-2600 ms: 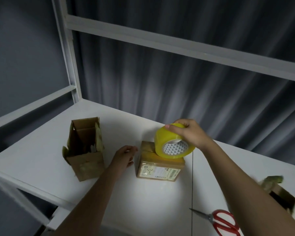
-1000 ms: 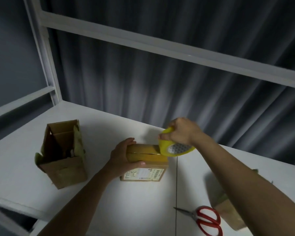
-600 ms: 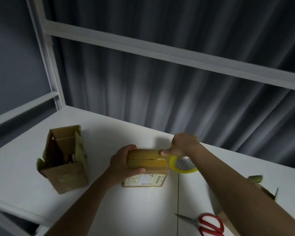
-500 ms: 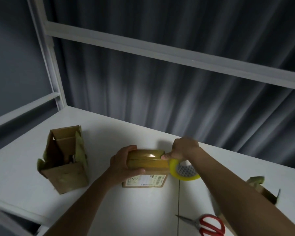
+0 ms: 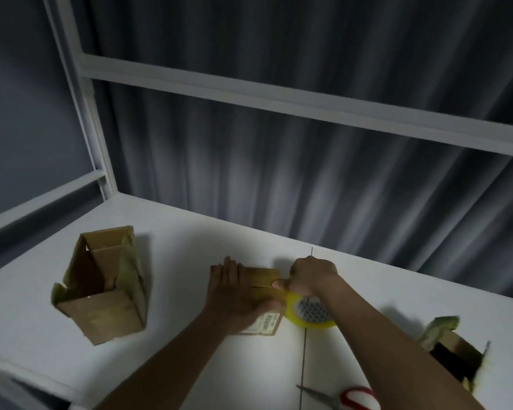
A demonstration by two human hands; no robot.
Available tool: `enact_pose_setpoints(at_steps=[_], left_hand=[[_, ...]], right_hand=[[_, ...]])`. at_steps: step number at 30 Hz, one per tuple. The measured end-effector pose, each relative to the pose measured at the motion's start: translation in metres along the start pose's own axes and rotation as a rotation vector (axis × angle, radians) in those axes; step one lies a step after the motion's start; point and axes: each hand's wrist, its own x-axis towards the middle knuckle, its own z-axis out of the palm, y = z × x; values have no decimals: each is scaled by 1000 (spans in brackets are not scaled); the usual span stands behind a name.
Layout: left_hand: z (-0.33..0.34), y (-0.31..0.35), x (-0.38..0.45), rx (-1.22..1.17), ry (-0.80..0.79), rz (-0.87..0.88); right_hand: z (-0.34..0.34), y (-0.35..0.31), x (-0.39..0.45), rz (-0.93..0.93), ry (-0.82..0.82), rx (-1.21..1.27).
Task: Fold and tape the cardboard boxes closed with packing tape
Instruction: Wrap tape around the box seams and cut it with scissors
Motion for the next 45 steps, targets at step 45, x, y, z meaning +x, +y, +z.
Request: enact_pose_setpoints(at_steps=[45], left_hand=[[-12, -39, -20, -793, 151, 200]], right_hand=[[-79, -29, -67, -389, 324, 804]])
